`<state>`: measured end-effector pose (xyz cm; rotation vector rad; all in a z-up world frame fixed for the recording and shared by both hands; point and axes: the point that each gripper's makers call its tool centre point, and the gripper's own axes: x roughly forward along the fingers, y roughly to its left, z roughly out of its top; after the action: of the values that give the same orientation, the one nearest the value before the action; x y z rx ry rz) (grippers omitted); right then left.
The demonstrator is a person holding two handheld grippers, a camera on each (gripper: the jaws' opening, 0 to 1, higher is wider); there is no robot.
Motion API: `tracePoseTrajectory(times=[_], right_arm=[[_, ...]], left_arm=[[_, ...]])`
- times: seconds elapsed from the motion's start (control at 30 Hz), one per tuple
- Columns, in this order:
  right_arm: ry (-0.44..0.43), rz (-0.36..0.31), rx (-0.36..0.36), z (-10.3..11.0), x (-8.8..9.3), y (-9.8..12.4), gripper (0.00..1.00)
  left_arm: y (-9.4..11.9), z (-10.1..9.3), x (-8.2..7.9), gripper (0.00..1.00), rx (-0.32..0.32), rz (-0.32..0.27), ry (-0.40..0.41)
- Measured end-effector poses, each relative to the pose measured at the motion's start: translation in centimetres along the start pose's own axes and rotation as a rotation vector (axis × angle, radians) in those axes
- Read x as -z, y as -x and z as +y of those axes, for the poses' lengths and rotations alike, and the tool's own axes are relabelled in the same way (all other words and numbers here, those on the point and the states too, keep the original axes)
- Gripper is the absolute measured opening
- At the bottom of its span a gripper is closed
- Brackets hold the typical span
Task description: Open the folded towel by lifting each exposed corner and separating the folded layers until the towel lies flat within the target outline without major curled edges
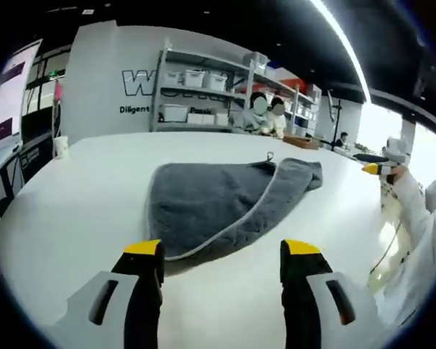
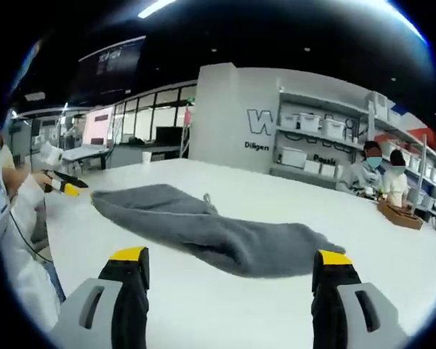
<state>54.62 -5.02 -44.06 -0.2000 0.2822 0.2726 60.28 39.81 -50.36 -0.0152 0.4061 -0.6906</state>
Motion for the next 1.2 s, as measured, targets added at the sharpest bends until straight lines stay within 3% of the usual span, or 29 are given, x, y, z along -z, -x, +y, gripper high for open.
tracePoseTrajectory(times=[0.1, 0.27, 0.47, 0.6, 0.77, 0.9, 1.0, 1.2], right_arm=[[0.042, 0.035, -0.042, -1.5, -0.5, -1.4, 0.94], [0.032, 0.061, -0.08, -5.0, -0.9, -4.5, 0.9], [0.055, 0.018, -0.026, -9.5, -3.5, -7.7, 0.84], [0.065, 0.038, -0.009, -11.9, -4.0, -10.1, 0.82], [0.084, 0.103, 0.016, -14.3, -3.0, -13.4, 0.77], [-0.009, 0.134, 0.02, -15.6, -1.6, -16.3, 0.66], [-0.075, 0.149, 0.026, -16.5, -0.3, -18.7, 0.64], [-0.098, 0.228, 0.07, -18.2, 2.9, -22.0, 0.58]], left_arm=[[-0.4, -0.4, -0.4, 0.77, 0.015, 0.002, -0.001], [-0.6, -0.2, -0.6, 0.88, -0.011, 0.029, -0.026], [-0.9, -0.1, -0.7, 0.99, -0.038, 0.065, -0.056], [-1.2, -0.1, -1.1, 1.0, -0.043, 0.075, -0.068], [-1.4, 0.0, -1.5, 1.0, -0.036, 0.077, -0.067], [-1.3, 0.5, -1.6, 1.0, -0.048, 0.079, -0.064], [-1.3, 0.7, -1.5, 1.0, -0.053, 0.086, -0.061], [-1.2, 1.3, -1.3, 1.0, -0.067, 0.092, -0.046]])
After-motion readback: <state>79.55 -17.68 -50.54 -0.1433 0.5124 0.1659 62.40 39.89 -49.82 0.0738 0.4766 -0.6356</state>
